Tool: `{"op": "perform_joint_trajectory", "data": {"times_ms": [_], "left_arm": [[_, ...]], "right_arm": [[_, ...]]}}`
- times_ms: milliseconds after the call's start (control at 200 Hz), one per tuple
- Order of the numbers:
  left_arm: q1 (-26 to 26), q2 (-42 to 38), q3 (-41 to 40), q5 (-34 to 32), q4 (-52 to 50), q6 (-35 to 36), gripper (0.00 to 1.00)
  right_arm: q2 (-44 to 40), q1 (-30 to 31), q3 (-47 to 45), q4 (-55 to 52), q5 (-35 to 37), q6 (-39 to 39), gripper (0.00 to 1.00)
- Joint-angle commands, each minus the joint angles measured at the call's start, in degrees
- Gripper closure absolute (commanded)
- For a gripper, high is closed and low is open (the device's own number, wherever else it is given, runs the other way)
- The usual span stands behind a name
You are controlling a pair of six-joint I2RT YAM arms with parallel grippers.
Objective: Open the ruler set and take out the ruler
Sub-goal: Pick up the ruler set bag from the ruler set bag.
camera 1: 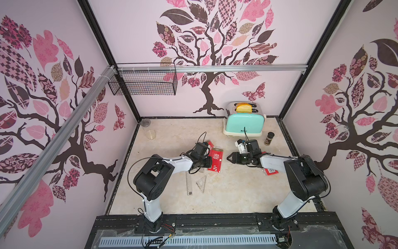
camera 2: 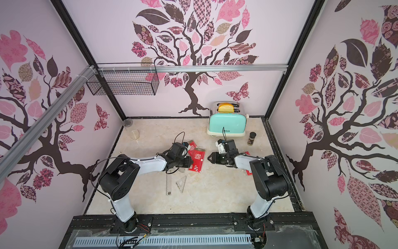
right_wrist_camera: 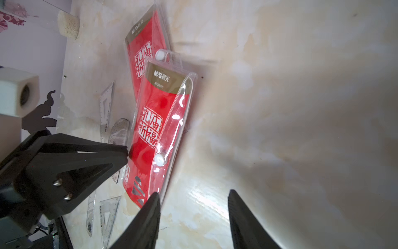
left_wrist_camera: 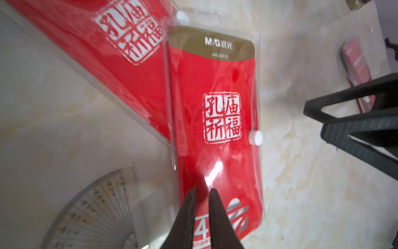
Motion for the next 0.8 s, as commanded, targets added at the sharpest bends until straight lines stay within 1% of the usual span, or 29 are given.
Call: {"op": "perform_joint_trajectory", "data": {"times_ms": [0,205,445,530,685,795], "left_arm": [[-0.27,1.23,1.97,0.5,1.63,0.75,0.87],[-0.27,3.44,2.97,1.24,1.57,0.56,0.9],[-0.27,5.04,3.23,2.2,1.88,0.17,0.92],[-0.28,5.18,3.39,2.25,1.87,0.24,0.93],[-0.27,5.55,3.58,2.58,1.89,0.24,0.94],[-0.25,5.82,3.71,2.86,2.07,0.22,0.94]], "right_arm": [[2.15,1.27,2.29,3.22,-1.42,1.63,0.47],[5.34,2.26,3.0,7.04,-3.48,3.13,0.48],[8.5,3.12,5.04,6.96,-4.45,2.87,0.51],[9.13,3.18,5.35,7.11,-4.6,2.74,0.56],[9.88,3.18,5.74,7.02,-5.29,2.54,0.69],[10.24,3.18,5.88,6.76,-5.56,2.34,0.77]]}}
